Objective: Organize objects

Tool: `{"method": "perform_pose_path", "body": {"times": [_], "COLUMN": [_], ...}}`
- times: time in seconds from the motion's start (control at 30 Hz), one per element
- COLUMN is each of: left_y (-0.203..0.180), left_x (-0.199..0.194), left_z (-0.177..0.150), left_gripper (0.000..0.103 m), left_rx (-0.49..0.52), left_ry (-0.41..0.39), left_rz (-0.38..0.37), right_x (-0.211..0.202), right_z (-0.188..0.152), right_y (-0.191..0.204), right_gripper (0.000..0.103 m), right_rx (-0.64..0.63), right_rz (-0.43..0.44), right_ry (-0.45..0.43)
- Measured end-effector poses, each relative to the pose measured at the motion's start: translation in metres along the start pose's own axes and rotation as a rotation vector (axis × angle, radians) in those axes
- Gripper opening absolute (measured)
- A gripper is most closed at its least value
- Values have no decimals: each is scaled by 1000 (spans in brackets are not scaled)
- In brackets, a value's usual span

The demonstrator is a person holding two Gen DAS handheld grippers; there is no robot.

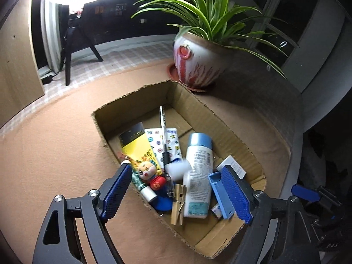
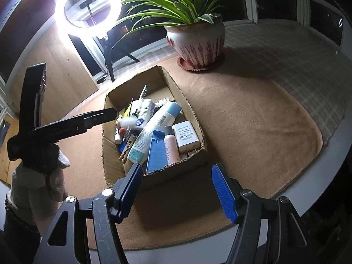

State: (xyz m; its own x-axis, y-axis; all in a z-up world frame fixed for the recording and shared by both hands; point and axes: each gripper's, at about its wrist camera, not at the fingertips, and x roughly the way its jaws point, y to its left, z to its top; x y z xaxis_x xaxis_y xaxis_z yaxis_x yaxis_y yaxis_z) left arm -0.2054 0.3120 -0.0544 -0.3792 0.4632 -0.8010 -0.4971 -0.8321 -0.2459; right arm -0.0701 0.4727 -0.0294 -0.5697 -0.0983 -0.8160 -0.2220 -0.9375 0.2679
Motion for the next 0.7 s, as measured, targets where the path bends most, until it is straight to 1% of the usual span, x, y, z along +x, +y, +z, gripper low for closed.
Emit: {"method": "perform_pose_path", "body": {"times": [0.13, 0.43, 0.57, 0.7], "left_y": [8, 32, 45, 63], "left_x": [-6, -31, -46, -68], "left_z": [-3, -18, -30, -47], "left_gripper": [85, 85, 86, 87], "left_rx": [-21, -61, -81, -112], "left_ry": [0, -16, -26, -42], "left_rz": [17, 66, 90, 142], "right_x": [1, 7, 10, 12], "right_z": [1, 3, 2, 1], "right_y": [7, 27, 43, 66], "right_gripper": [67, 71, 71, 71], "right_rx": [-12, -22, -37, -64], "right_rz": [3, 21, 28, 48], "right_ry": [-1, 14, 26, 22]}}
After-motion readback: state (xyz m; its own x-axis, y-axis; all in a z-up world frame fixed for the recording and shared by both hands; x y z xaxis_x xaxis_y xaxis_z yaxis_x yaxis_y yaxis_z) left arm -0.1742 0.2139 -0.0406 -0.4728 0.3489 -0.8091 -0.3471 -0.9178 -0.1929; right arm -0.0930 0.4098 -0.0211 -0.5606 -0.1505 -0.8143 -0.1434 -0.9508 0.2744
